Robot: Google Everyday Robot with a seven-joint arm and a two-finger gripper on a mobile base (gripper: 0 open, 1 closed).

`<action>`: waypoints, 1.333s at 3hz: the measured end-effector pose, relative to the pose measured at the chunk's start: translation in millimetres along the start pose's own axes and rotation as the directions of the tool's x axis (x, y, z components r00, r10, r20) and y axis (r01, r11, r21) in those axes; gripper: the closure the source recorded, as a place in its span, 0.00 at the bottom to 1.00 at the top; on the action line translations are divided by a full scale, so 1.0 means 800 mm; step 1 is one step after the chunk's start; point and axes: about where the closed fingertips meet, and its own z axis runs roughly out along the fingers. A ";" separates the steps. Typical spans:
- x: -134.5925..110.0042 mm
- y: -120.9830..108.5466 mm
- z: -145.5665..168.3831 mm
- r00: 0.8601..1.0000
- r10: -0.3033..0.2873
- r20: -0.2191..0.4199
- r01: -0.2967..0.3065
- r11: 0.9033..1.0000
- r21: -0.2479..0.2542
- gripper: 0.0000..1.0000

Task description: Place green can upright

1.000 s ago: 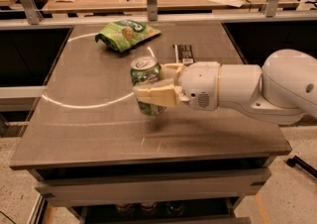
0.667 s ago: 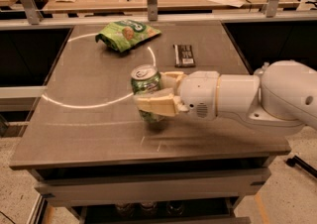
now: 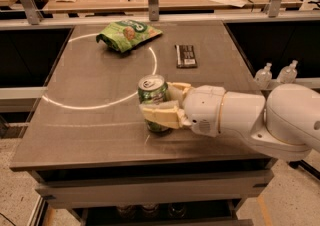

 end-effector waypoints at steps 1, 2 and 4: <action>0.007 0.000 -0.001 1.000 -0.017 0.005 0.016 0.999 0.045 0.84; 0.012 -0.001 -0.008 1.000 -0.020 0.011 0.019 0.997 0.077 0.59; 0.021 0.000 -0.025 1.000 -0.006 0.013 0.005 0.997 0.077 0.13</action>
Offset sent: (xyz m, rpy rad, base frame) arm -0.0032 -0.0196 -0.0127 0.0024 -0.0465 -0.1131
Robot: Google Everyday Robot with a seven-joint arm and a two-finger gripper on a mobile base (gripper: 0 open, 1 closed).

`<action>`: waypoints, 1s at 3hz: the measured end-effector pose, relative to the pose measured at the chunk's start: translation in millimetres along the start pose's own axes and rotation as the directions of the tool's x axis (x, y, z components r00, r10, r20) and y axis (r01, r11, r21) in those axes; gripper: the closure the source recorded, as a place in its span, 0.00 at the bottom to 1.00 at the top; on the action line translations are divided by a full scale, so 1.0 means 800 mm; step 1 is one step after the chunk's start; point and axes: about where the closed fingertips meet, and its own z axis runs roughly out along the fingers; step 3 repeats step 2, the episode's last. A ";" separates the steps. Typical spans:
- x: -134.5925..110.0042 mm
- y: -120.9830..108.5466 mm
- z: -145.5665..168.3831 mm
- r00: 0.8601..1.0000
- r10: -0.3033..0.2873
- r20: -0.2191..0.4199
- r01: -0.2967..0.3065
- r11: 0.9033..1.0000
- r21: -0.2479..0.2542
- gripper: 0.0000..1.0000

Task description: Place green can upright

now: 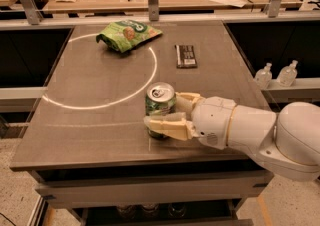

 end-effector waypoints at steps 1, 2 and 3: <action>0.005 -0.004 -0.006 0.999 0.036 0.007 -0.036 0.999 -0.036 0.00; 0.005 -0.004 -0.007 0.999 0.041 0.008 -0.040 0.998 -0.041 0.00; 0.005 -0.004 -0.007 0.999 0.041 0.008 -0.040 0.998 -0.041 0.00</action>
Offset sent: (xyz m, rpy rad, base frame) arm -0.0002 -0.0056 -0.0024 0.0239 0.0291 0.0247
